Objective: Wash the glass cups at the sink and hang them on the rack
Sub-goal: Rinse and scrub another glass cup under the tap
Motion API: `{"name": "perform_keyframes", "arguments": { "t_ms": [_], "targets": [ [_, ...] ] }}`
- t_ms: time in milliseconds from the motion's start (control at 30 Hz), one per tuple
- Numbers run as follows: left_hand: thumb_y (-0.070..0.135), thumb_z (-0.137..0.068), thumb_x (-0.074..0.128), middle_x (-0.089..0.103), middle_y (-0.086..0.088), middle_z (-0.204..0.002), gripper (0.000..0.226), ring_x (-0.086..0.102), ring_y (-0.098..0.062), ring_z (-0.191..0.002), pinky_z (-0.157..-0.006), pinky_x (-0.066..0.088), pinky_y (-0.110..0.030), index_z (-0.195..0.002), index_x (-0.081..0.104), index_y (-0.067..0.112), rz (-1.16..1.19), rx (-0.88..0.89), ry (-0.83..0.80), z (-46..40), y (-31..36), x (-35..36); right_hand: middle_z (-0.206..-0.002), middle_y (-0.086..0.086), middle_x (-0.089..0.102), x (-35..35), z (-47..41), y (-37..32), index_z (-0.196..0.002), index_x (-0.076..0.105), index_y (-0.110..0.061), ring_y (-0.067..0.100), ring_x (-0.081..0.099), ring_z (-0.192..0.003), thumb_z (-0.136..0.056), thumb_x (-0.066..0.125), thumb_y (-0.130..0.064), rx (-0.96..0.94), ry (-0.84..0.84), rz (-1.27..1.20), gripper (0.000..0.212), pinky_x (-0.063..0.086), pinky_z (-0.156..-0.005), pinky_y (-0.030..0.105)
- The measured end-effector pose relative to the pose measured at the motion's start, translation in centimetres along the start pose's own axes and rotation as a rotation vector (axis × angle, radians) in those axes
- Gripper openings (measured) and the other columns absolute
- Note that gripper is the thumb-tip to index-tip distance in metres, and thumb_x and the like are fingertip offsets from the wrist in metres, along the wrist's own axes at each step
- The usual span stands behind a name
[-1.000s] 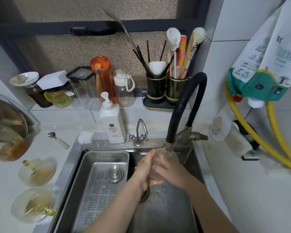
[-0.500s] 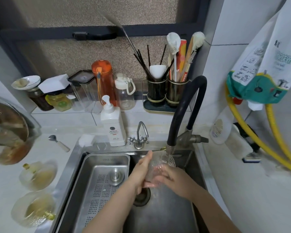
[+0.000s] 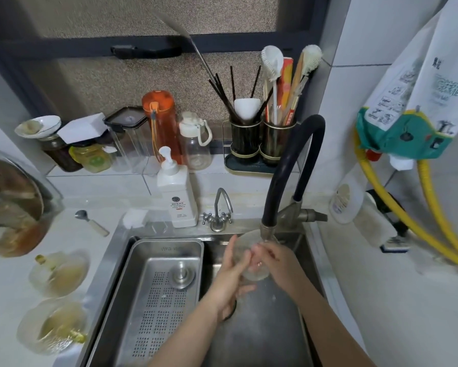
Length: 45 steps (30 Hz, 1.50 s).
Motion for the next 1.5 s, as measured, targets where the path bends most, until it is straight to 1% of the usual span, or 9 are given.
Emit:
{"name": "perform_keyframes", "arguments": {
  "t_ms": [167,333,467,600,867,1033,1200,1333,1500],
  "targets": [
    [0.045,-0.094,0.046,0.054,0.009,-0.13,0.045,0.064,-0.014,-0.105,-0.087,0.056,-0.044,-0.138,0.036,0.043,-0.108,0.037,0.032,-1.0,1.2,-0.8,-0.11,-0.014,0.066,1.1,1.0,0.1,-0.121,0.06,-0.018,-0.007,0.062,-0.102,-0.099,0.046,-0.017,-0.091,-0.321,0.008,0.026,0.047,-0.092,0.015],
    [0.038,-0.097,0.044,0.054,0.006,-0.134,0.045,0.057,-0.004,-0.113,-0.098,0.047,-0.03,-0.14,0.032,0.041,-0.212,0.058,0.002,-0.4,0.5,0.3,-0.084,-0.004,0.072,0.1,-0.1,0.4,-0.093,0.071,-0.022,0.002,0.067,-0.08,-0.095,0.055,-0.022,-0.025,0.009,-0.061,0.016,0.05,-0.076,0.022],
    [0.045,-0.094,0.043,0.052,0.003,-0.137,0.038,0.055,-0.011,-0.119,-0.103,0.046,-0.044,-0.132,0.042,0.042,-0.183,0.023,0.056,-0.6,0.2,-1.2,-0.101,-0.025,0.067,1.0,1.1,0.3,-0.113,0.063,-0.037,-0.009,0.062,-0.095,-0.096,0.052,-0.025,-0.137,-0.29,0.061,0.024,0.048,-0.086,0.013],
    [0.061,-0.086,0.047,0.057,0.003,-0.129,0.05,0.062,-0.011,-0.105,-0.073,0.058,-0.034,-0.13,0.041,0.039,-0.07,-0.123,0.031,-0.3,-1.0,-0.3,-0.056,-0.024,0.058,0.1,0.3,-0.1,-0.066,0.056,-0.038,-0.006,0.055,-0.057,-0.094,0.055,-0.03,-0.244,-0.109,0.27,0.029,0.035,-0.061,0.01],
    [0.052,-0.079,0.065,0.07,-0.004,-0.103,0.05,0.069,-0.019,-0.083,-0.062,0.054,-0.031,-0.122,0.052,0.032,0.043,-0.182,0.053,-1.5,-1.3,0.3,-0.095,-0.013,0.069,-0.3,0.7,0.2,-0.09,0.072,-0.031,0.003,0.053,-0.101,-0.087,0.05,-0.05,-0.528,0.001,0.438,0.03,0.036,-0.095,0.023],
    [0.061,-0.089,0.041,0.071,-0.011,-0.11,0.057,0.071,-0.024,-0.091,-0.068,0.058,-0.037,-0.118,0.062,0.017,0.083,-0.212,-0.046,-1.3,-0.9,-0.6,-0.143,-0.025,0.037,-1.2,2.4,3.5,-0.13,0.045,-0.045,-0.002,0.044,-0.128,-0.078,0.068,-0.044,-0.097,-0.129,-0.206,0.057,0.042,-0.105,0.029],
    [0.065,-0.09,0.038,0.067,-0.006,-0.12,0.057,0.066,-0.026,-0.109,-0.092,0.052,-0.051,-0.132,0.047,0.029,0.002,-0.199,-0.092,-1.5,-0.9,0.0,-0.122,-0.027,0.058,-0.1,1.8,2.3,-0.133,0.037,-0.033,-0.004,0.055,-0.117,-0.075,0.075,0.0,-0.075,-0.22,-0.292,0.076,0.047,-0.089,0.012],
    [0.063,-0.087,0.044,0.055,0.006,-0.135,0.047,0.056,-0.018,-0.122,-0.099,0.048,-0.049,-0.132,0.042,0.051,-0.108,-0.124,-0.092,-0.6,-1.6,0.0,-0.119,-0.028,0.057,0.6,3.1,3.9,-0.125,0.042,-0.033,-0.001,0.056,-0.115,-0.063,0.085,-0.019,-0.031,-0.038,-0.317,0.076,0.048,-0.095,0.018],
    [0.033,-0.099,0.041,0.061,0.018,-0.114,0.039,0.066,0.009,-0.09,-0.065,0.051,-0.008,-0.137,0.039,0.04,-0.034,-0.029,-0.069,-0.2,-1.4,-0.9,-0.126,-0.035,0.041,2.8,3.0,4.3,-0.128,0.031,-0.051,-0.015,0.044,-0.117,-0.068,0.082,-0.021,0.001,0.039,-0.214,0.085,0.042,-0.097,0.017]
  ]
}}
Point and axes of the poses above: each hand's wrist, its own z-axis away from the middle knuckle, its own x-axis out of the palm, y = z × x, the point moved 4 cm from there along -z, towards the middle knuckle
